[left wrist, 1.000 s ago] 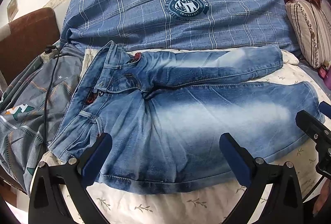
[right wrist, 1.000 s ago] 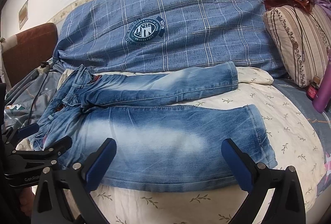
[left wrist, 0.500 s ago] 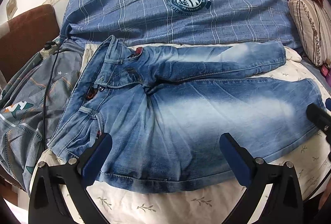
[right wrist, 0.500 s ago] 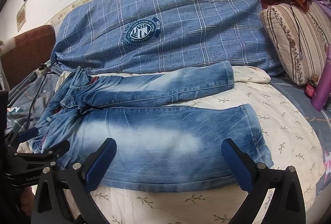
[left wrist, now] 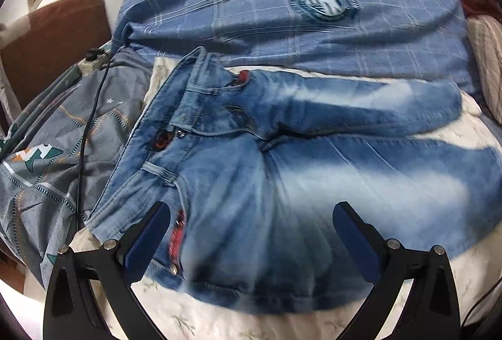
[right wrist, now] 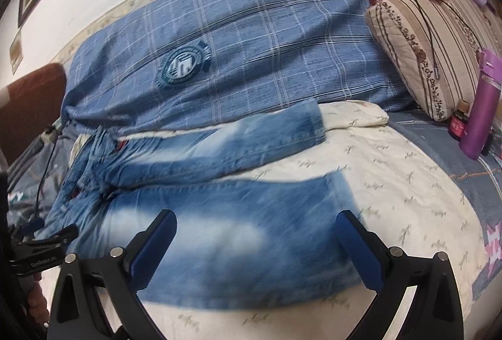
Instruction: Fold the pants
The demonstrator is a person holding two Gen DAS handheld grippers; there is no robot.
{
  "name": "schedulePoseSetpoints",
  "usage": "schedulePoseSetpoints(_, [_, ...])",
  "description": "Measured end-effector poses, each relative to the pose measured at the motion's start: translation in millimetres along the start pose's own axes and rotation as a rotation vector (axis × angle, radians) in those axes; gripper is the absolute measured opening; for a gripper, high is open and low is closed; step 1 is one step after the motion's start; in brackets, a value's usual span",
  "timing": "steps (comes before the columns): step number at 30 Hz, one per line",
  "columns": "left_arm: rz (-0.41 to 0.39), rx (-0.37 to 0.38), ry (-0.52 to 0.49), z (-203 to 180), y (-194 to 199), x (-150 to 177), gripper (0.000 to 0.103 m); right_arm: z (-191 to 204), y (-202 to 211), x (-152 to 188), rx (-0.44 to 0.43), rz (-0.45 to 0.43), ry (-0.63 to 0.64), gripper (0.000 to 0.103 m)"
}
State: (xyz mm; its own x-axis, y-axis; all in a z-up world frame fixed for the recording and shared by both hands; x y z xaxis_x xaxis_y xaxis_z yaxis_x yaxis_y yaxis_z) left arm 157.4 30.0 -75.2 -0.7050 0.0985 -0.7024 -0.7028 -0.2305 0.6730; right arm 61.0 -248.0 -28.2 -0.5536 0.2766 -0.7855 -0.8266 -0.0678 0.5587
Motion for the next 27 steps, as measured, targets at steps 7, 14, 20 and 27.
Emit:
schedulePoseSetpoints(7, [0.019,-0.068,0.042,28,-42,-51,0.103,-50,-48,-57,-0.04,0.009,-0.138,0.102])
schedulePoseSetpoints(14, [0.043,-0.161,-0.013,42,-117,-154,0.103,-106,-123,-129,-0.016,0.041,-0.248,0.102])
schedulePoseSetpoints(20, [0.149,-0.094,0.013,38,-193,-208,0.103,-142,-191,-162,-0.037,0.157,-0.303,0.102])
schedulePoseSetpoints(27, [0.229,-0.057,-0.035,5,-240,-200,0.049,-146,-252,-151,-0.087,0.301,-0.366,0.08])
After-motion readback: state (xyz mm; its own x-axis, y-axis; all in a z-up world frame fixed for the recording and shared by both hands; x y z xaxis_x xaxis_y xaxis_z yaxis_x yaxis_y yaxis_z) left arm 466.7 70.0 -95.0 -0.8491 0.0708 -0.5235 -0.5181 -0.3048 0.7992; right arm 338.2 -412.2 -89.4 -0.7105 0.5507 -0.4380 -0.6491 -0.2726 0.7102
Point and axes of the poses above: each gripper's, at about its wrist camera, not at the fingertips, and y roughly against the way its jaws point, z to its left, x to its underside, the point moved 4 cm from there along -y, roughly the way its jaws point, and after that the axes turned 10 degrees about -x, right-handed, at the moved point
